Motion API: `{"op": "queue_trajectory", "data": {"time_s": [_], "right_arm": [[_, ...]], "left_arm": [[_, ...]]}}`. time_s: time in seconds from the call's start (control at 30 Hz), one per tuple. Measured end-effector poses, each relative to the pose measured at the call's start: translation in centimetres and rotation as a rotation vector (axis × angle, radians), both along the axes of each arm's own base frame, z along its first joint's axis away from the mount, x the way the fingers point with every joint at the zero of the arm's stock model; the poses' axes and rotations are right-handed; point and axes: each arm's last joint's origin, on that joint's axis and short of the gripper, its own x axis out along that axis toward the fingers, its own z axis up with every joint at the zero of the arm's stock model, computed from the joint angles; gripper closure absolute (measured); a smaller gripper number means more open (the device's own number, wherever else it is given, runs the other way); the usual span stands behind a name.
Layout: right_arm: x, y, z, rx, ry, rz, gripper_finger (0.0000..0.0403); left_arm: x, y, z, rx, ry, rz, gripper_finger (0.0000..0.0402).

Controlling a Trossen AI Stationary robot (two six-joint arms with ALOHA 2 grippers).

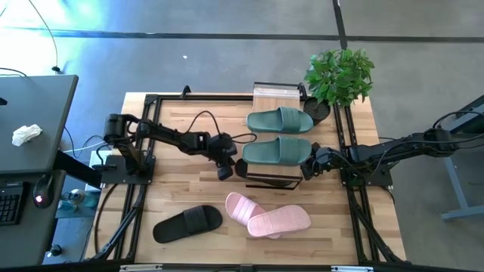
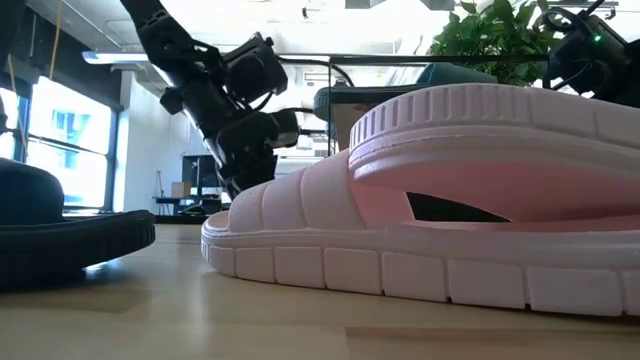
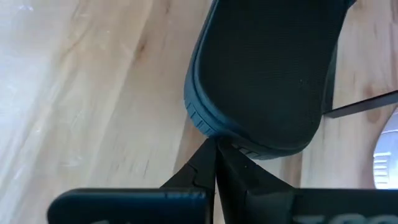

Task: Pick and place slides into the shelf
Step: Put the top black slipper under the shelf

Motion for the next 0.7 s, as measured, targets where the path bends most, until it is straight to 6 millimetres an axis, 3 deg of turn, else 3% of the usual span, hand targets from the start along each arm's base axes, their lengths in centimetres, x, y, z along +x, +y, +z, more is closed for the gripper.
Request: {"op": "queue_trajectory", "data": {"time_s": [0.37, 0.7], "right_arm": [[0.0, 0.0, 0.0, 0.003, -0.002, 0.007, 0.0403], [-0.4, -0.1, 0.6, -0.024, -0.036, 0.000, 0.0403]], "left_arm": [[0.5, -2.1, -0.3, 0.005, 0.011, -0.021, 0.0401], [0.7, -2.0, -0.1, 0.009, -0.011, -0.005, 0.0401]]}}
